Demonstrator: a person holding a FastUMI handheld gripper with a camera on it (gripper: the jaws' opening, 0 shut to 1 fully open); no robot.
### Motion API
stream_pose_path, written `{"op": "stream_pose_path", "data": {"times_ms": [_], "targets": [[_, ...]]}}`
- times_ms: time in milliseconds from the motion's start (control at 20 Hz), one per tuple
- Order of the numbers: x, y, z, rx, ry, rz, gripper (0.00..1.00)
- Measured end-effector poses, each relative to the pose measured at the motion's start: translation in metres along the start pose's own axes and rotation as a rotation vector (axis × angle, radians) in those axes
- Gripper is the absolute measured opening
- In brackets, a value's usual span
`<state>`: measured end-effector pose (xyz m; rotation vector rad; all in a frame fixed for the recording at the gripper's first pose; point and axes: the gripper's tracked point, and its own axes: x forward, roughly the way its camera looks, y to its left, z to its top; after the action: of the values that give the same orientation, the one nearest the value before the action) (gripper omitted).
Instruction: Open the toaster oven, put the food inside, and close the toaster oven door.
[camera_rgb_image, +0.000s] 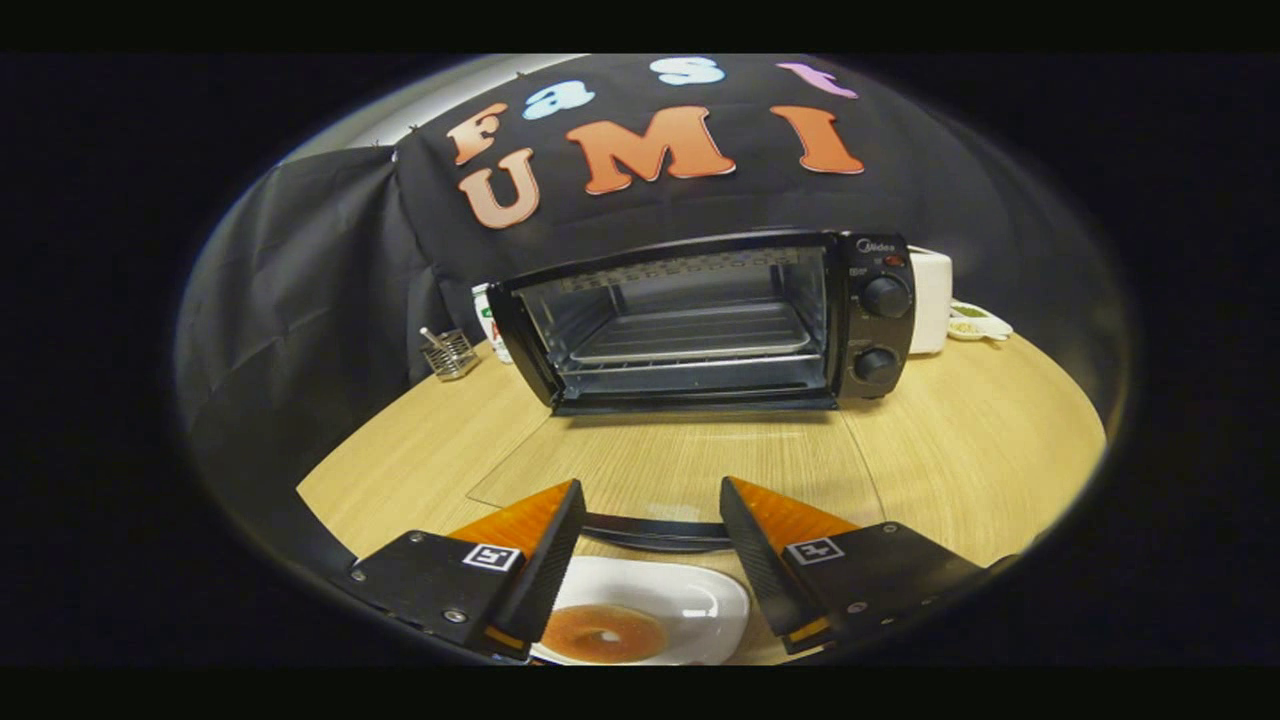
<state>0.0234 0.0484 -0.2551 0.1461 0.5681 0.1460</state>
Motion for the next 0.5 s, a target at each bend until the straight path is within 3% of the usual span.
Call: {"op": "stream_pose_path", "data": {"times_ms": [250, 500], "targets": [[-0.033, 0.010, -0.031, -0.087, 0.061, 0.042, 0.82], [-0.073, 0.032, -0.064, -0.147, 0.120, 0.169, 0.84]]}}
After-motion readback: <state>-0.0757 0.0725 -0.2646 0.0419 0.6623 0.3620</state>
